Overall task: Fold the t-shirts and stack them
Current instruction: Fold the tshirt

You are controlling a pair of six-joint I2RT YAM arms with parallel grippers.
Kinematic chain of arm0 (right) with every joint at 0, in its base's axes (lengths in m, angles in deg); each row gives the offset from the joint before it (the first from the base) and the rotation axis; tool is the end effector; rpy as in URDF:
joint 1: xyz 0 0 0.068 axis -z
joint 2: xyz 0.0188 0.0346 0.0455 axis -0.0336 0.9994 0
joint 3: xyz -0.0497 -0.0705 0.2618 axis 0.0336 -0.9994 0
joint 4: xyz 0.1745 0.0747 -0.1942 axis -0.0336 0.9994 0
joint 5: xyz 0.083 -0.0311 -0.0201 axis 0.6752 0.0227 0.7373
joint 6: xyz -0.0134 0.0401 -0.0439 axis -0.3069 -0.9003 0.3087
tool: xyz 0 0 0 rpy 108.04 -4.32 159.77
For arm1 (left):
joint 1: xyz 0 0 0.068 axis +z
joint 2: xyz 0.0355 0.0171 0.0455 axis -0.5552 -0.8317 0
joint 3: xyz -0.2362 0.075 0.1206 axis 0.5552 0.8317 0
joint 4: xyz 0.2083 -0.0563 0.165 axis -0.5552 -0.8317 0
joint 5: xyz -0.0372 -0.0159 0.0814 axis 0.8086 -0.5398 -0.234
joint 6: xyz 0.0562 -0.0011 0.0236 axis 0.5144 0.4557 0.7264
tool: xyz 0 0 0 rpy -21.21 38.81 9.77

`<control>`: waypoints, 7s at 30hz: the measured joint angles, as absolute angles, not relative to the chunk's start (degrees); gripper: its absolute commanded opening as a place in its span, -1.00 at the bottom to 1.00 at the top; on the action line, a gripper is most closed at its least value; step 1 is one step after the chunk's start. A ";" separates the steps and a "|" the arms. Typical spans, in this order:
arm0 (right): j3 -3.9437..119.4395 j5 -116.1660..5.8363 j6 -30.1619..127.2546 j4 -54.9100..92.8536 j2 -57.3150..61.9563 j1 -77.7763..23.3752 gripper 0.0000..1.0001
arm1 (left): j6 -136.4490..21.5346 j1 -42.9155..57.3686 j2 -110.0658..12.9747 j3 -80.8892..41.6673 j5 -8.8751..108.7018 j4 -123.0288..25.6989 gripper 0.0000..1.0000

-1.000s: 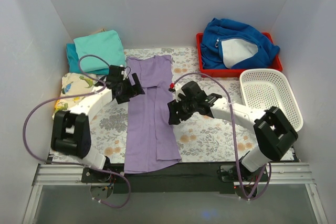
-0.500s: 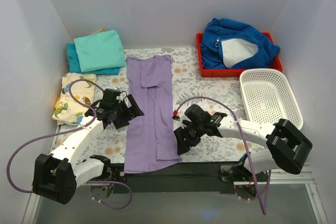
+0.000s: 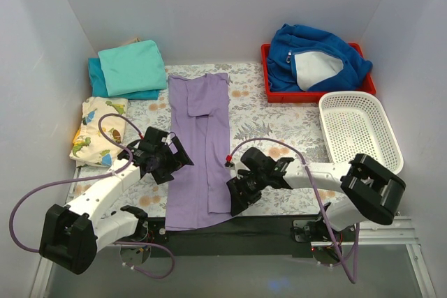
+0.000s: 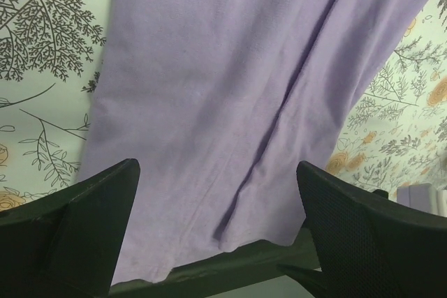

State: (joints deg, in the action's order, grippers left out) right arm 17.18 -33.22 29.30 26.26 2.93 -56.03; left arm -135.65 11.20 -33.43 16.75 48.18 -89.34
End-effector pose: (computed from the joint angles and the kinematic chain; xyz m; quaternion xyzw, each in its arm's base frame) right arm 0.1223 0.2379 0.1405 -0.3278 0.8640 0.3779 0.0563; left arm 0.1824 -0.0811 0.1876 -0.5266 0.8158 -0.2240 0.0836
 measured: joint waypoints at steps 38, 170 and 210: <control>27.74 -59.54 27.31 47.11 -7.28 -61.58 0.75 | -132.70 10.98 -36.54 13.05 46.27 -88.94 0.90; 8.53 -33.66 29.14 16.22 -4.63 -36.07 0.60 | -148.86 3.07 -27.49 28.53 43.48 -81.27 0.71; 6.69 -34.40 26.65 24.42 -16.65 -39.31 -0.97 | -150.23 -0.73 -16.41 27.37 54.97 -92.07 -1.00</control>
